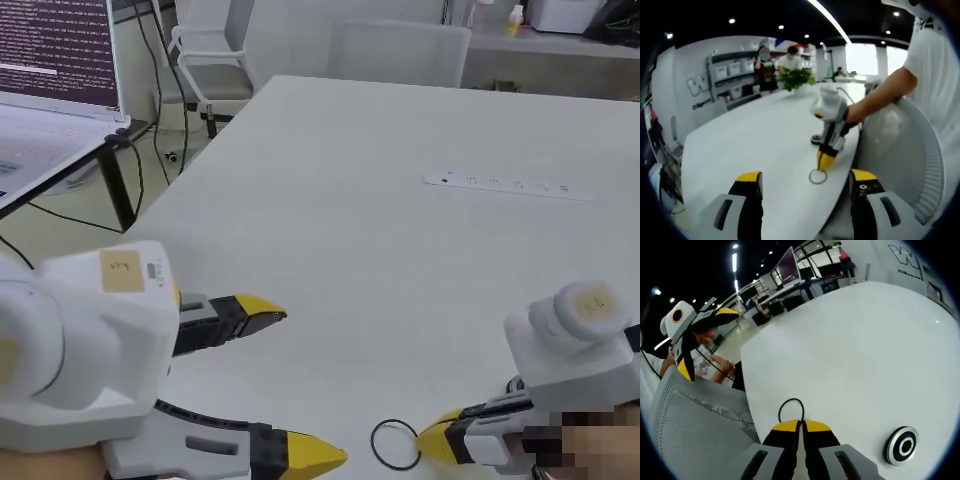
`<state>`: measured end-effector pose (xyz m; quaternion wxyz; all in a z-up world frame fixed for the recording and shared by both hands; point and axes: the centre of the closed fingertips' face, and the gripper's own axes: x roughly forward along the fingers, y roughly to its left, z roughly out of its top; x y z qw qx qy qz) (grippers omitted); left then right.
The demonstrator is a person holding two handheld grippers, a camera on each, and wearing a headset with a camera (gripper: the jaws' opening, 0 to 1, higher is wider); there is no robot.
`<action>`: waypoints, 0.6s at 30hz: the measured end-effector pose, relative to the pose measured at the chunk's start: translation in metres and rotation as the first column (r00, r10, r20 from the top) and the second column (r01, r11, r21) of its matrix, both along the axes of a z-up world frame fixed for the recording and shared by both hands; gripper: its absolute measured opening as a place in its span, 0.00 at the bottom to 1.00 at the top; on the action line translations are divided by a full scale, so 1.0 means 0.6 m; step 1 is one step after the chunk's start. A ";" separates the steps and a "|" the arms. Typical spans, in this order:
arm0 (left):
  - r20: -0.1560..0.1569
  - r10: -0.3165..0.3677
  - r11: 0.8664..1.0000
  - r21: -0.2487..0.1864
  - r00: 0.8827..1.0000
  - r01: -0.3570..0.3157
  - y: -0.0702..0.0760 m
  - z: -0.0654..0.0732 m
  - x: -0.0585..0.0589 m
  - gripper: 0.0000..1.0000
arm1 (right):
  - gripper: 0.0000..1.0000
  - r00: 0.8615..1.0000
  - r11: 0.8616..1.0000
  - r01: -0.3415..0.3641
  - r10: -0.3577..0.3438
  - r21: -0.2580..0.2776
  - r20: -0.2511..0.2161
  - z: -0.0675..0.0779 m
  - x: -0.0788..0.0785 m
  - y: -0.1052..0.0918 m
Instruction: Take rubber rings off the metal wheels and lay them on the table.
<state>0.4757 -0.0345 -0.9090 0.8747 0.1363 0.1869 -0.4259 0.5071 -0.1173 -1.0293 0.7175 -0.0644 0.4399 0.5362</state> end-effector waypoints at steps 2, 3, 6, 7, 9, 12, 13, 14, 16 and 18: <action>0.000 -0.002 1.000 0.002 1.000 0.002 0.000 -0.001 0.000 0.72 | 0.02 1.000 1.000 0.002 -0.002 -0.002 0.005 0.001 0.002 -0.001; 0.000 -0.003 1.000 0.003 1.000 0.003 0.000 -0.001 0.000 0.72 | 0.03 1.000 1.000 0.003 -0.003 -0.001 0.006 0.002 0.002 -0.002; 0.000 -0.006 1.000 0.001 1.000 0.006 -0.001 -0.001 0.001 0.72 | 0.04 1.000 1.000 0.009 -0.009 0.001 0.014 0.008 0.005 -0.005; 0.000 -0.007 1.000 0.000 1.000 0.007 -0.002 -0.001 0.001 0.72 | 0.04 1.000 1.000 0.010 -0.010 0.002 0.016 0.010 0.006 -0.006; 0.001 -0.011 1.000 0.002 1.000 0.011 -0.002 -0.001 0.001 0.72 | 0.06 1.000 1.000 0.014 -0.014 0.006 0.017 0.016 0.007 -0.007; 0.001 -0.013 1.000 0.001 1.000 0.013 -0.003 -0.002 0.002 0.72 | 0.08 1.000 1.000 0.023 -0.023 0.019 0.008 0.025 0.005 -0.006; 0.001 -0.014 1.000 0.001 1.000 0.014 -0.003 -0.002 0.002 0.72 | 0.09 1.000 0.999 0.026 -0.026 0.030 0.000 0.029 0.003 -0.005; 0.001 -0.015 1.000 0.002 1.000 0.015 -0.003 -0.002 0.002 0.72 | 0.09 1.000 0.999 0.026 -0.026 0.041 -0.001 0.034 0.003 -0.003; 0.000 -0.016 1.000 0.003 1.000 0.016 -0.003 -0.003 0.002 0.72 | 0.11 1.000 0.999 0.021 -0.021 0.043 0.000 0.041 -0.001 -0.003; -0.001 -0.018 1.000 0.003 1.000 0.018 -0.003 -0.004 0.001 0.72 | 0.13 1.000 0.999 0.006 -0.006 0.040 0.006 0.048 -0.006 -0.002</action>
